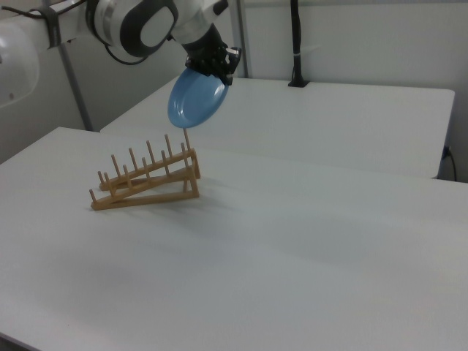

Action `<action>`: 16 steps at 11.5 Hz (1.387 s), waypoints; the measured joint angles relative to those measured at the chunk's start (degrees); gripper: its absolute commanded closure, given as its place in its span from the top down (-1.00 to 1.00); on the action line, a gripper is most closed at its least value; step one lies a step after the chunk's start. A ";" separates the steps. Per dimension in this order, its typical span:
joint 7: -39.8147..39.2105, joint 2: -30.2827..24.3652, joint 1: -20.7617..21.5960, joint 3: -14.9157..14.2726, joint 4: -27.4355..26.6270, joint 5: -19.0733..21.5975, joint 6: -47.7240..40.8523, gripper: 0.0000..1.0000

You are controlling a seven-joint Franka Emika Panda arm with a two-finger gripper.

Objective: Place plate in plate rack
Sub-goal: 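Carry the plate upright over the wooden rack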

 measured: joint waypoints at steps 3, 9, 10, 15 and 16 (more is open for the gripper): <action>4.97 0.01 2.77 -0.01 0.00 -6.09 3.18 -1.00; 18.22 0.15 6.62 2.90 -0.01 -30.85 6.89 -1.00; 21.45 0.20 7.15 4.20 -0.01 -36.18 6.97 -1.00; 27.34 0.28 11.91 4.81 -0.01 -46.46 8.08 -1.00; 27.76 0.27 12.60 4.81 -0.01 -47.92 8.08 -1.00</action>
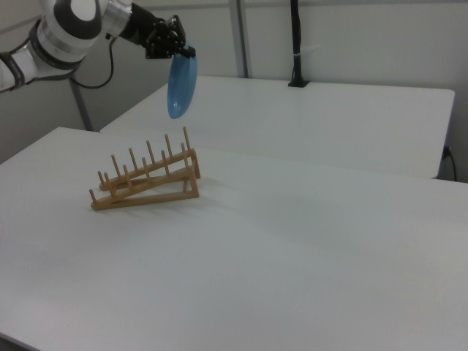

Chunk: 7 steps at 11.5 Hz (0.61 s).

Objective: Place plate in plate rack
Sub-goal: 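Carry the plate upright over the wooden rack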

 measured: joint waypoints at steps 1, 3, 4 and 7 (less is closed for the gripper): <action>0.85 0.00 0.84 0.00 0.00 -1.98 0.00 -1.00; 2.72 0.03 1.97 0.01 -0.76 -6.40 0.00 -1.00; 4.41 0.08 2.36 0.01 -1.48 -9.14 0.00 -1.00; 5.29 0.10 2.54 0.01 -2.51 -11.70 0.00 -1.00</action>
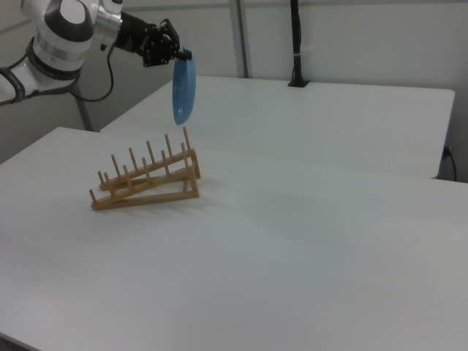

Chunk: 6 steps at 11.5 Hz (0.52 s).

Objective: Place plate in plate rack
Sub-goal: 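Carry the plate upright over the wooden rack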

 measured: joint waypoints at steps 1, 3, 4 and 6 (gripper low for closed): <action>0.00 0.00 0.00 0.00 -0.30 -0.16 0.00 -1.00; 0.00 0.01 0.05 0.01 -1.12 -0.22 0.00 -1.00; 0.00 0.02 0.09 0.02 -1.67 -0.23 0.00 -1.00; 0.00 0.02 0.13 0.32 -2.85 -0.24 -0.04 -1.00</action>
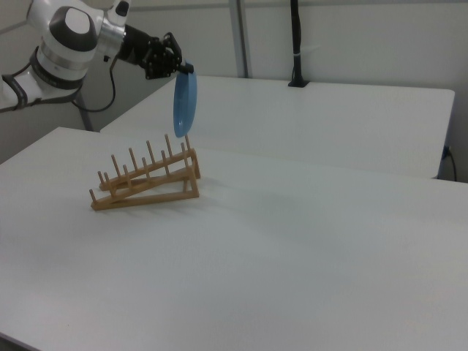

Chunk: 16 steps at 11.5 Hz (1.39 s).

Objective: Place plate in plate rack
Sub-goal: 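Lower the plate edge-first between the rack's pegs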

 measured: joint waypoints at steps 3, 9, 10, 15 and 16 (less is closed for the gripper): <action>0.04 -0.02 0.07 1.52 -1.34 -0.72 -0.89 -1.00; 0.31 -0.08 0.12 3.90 -2.27 -4.17 -3.43 -1.00; 0.31 -0.11 0.12 4.07 -2.55 -4.72 -3.60 -1.00; 0.31 -0.13 0.04 5.22 -3.65 -5.38 -4.14 -0.91; 0.55 -0.12 0.03 5.56 -3.71 -5.40 -4.54 -0.57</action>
